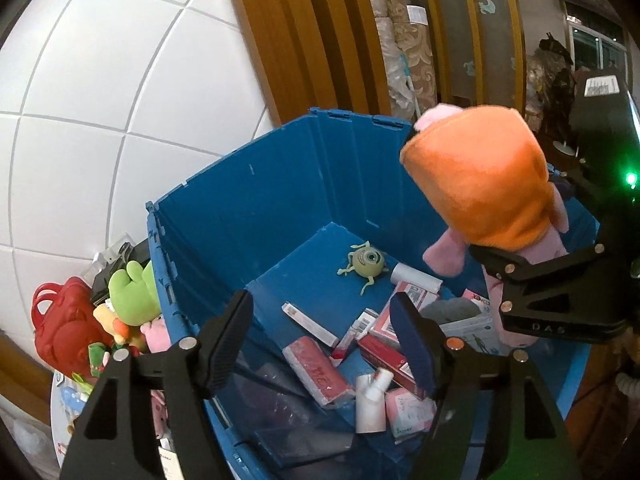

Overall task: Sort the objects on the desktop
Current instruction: 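Carry the pill bottle and plush pig over the crate and open both tools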

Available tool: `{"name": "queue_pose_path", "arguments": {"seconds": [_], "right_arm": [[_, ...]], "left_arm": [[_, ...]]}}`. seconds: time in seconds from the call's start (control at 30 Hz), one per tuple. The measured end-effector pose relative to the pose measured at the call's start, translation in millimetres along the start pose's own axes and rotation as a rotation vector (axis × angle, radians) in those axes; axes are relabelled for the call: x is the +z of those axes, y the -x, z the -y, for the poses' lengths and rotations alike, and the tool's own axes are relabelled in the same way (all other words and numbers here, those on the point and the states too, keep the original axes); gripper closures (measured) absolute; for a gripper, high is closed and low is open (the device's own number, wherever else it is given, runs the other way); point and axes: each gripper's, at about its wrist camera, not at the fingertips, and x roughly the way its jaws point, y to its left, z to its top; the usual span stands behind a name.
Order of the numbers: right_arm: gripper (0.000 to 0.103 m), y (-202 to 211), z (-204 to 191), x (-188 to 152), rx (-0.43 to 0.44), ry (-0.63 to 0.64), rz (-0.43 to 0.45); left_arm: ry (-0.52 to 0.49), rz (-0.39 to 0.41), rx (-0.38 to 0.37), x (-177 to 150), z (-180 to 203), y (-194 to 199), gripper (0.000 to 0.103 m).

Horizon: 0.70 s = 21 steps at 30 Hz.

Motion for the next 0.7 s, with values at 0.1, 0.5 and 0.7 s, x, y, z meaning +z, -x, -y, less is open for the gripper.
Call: {"name": "queue_pose_path", "arguments": {"seconds": [0.1,0.5,0.7], "right_arm": [[0.017,-4.2,1.4,-0.4,0.014,-0.006,-0.015],[0.0,8.5,9.0,-2.1,0.033,-0.045,-0.008],[0.0,27.2,6.2,-4.4,0.073,-0.078,0.021]], "left_arm": [[0.015,0.0,-0.004,-0.2,-3.5,0.0,0.033],[0.064,0.044,-0.007,-4.3,-10.7,14.3,0.026],[0.132,0.126,0.033,-15.3,-22.3,39.6,0.026]]}}
